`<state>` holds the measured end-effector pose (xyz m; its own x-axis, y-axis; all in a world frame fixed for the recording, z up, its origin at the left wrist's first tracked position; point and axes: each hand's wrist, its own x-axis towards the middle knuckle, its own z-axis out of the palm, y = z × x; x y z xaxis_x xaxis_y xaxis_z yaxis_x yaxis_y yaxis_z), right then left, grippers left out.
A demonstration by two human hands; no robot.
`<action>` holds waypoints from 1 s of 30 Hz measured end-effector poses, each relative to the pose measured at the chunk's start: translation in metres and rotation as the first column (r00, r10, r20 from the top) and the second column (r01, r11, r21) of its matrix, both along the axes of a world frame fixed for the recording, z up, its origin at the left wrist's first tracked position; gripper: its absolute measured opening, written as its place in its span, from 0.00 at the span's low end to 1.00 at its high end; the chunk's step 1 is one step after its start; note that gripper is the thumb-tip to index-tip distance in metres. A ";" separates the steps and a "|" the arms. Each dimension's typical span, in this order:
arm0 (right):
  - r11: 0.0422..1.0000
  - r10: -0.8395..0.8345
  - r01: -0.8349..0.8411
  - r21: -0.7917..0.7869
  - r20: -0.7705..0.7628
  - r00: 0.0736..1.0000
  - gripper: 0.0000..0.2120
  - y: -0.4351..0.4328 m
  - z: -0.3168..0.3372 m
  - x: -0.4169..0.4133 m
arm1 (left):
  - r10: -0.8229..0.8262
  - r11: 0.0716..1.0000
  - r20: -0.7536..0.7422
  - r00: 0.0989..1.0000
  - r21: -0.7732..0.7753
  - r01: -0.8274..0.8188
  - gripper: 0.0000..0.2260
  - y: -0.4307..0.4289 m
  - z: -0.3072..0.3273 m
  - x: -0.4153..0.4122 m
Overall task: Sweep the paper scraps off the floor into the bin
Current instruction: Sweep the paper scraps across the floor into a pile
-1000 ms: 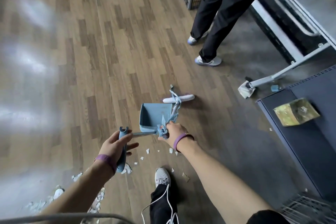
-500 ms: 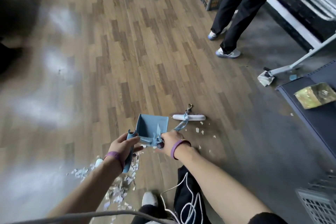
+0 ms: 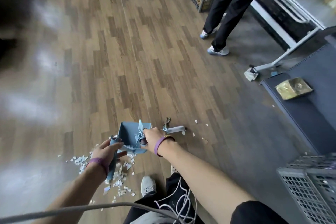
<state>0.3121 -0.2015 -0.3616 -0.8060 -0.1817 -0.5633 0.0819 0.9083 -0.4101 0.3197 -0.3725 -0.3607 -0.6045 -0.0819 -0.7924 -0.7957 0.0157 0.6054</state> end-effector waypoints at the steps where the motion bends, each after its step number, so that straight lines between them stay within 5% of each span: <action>1: 1.000 0.005 -0.005 0.000 -0.001 1.000 0.07 0.002 0.001 0.002 | -0.010 1.000 -0.002 1.000 -0.001 0.010 0.10 -0.002 0.000 0.001; 6: 0.985 -0.165 0.160 -0.060 -0.077 0.983 0.04 0.033 0.019 0.006 | -0.007 1.000 -0.016 1.000 0.027 0.007 0.12 0.004 0.000 0.000; 10: 0.945 -0.326 0.320 -0.067 -0.140 0.935 0.12 0.083 0.028 0.005 | -0.065 0.997 -0.039 0.997 0.045 0.067 0.12 0.039 0.005 -0.014; 13: 0.911 -0.413 0.403 -0.089 -0.163 0.896 0.05 0.121 0.028 0.002 | -0.138 0.988 -0.052 0.989 0.056 0.141 0.12 0.077 0.010 -0.030; 21: 0.861 -0.508 0.486 -0.149 -0.259 0.821 0.06 0.230 0.008 -0.026 | -0.307 0.949 -0.081 0.948 0.052 0.311 0.11 0.198 0.005 -0.104; 30: 0.772 -0.634 0.623 -0.124 -0.197 0.748 0.13 0.384 0.001 -0.075 | -0.486 0.874 -0.064 0.872 -0.007 0.487 0.12 0.349 0.000 -0.206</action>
